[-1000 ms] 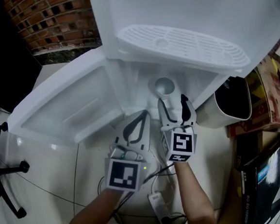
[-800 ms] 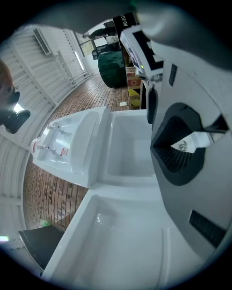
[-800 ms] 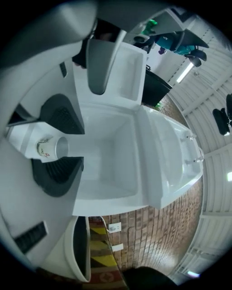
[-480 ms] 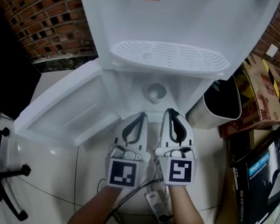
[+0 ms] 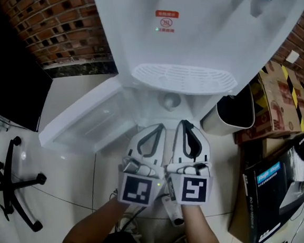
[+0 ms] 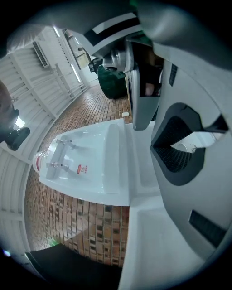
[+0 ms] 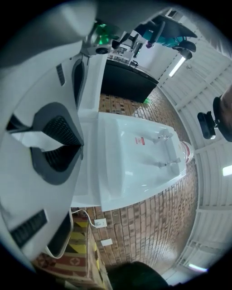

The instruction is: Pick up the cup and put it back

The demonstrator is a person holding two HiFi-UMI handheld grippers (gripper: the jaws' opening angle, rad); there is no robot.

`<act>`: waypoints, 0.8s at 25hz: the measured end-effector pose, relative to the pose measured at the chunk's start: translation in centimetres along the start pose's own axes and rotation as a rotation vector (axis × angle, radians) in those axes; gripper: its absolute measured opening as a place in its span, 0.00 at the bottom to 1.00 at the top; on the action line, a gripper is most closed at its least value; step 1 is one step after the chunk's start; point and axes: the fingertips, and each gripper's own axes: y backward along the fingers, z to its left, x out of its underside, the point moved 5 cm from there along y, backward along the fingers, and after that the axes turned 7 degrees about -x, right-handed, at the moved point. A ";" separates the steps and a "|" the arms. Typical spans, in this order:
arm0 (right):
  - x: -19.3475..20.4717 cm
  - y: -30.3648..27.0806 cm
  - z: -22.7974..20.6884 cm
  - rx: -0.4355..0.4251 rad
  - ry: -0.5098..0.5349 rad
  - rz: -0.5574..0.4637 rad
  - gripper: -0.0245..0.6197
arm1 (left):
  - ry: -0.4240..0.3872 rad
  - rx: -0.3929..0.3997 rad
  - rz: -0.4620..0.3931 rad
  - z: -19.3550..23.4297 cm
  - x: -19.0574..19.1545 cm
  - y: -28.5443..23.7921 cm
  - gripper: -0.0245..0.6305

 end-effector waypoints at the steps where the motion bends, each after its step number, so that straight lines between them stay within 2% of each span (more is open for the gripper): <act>1: -1.1 0.3 0.3 -0.002 -0.011 0.008 0.05 | 0.000 0.003 0.009 0.1 -1.1 0.3 0.03; 4: -5.3 0.8 1.2 -0.001 -0.055 0.011 0.05 | 0.024 -0.011 0.028 0.9 -4.9 1.1 0.03; 7: -9.6 1.9 2.2 -0.009 -0.054 0.030 0.05 | 0.056 -0.033 0.042 1.5 -9.2 2.4 0.03; 12: -17.5 3.3 3.4 -0.043 -0.013 0.039 0.05 | 0.037 -0.053 0.057 2.5 -16.4 3.8 0.03; 17: -24.9 5.0 4.6 -0.062 -0.043 0.043 0.05 | 0.023 -0.077 0.057 3.3 -24.6 4.5 0.03; 20: -29.8 6.2 5.1 -0.071 -0.026 0.061 0.05 | 0.009 -0.080 0.083 3.7 -29.6 5.1 0.03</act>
